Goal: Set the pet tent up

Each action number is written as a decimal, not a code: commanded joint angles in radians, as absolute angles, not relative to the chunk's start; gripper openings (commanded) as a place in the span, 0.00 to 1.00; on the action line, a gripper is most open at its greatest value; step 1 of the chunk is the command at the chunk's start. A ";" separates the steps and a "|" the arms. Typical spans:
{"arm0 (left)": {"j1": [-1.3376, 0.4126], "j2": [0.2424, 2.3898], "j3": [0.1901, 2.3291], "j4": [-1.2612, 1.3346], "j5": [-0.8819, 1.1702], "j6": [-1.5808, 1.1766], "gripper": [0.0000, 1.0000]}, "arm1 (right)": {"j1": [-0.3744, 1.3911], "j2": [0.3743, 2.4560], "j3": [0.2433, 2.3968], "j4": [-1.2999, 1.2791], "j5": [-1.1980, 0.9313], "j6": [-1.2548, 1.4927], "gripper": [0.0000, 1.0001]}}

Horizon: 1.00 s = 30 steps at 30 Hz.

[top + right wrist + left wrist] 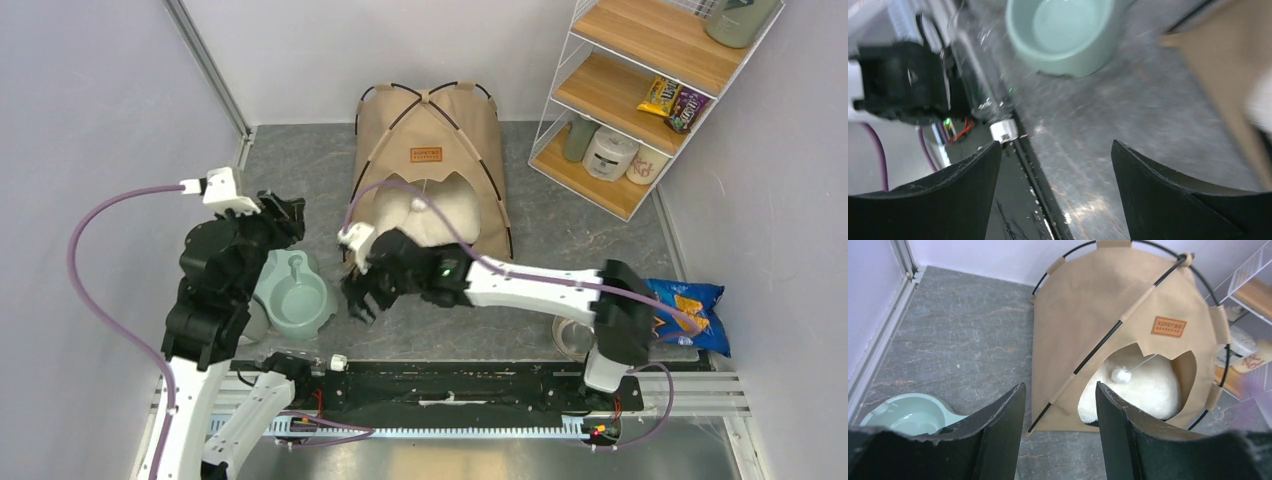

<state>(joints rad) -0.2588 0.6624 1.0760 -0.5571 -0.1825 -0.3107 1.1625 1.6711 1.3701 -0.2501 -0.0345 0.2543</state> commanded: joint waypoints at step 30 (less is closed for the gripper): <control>-0.261 0.623 1.129 -0.644 -0.216 -0.270 0.61 | 1.299 2.214 1.618 -0.159 -0.469 0.150 0.63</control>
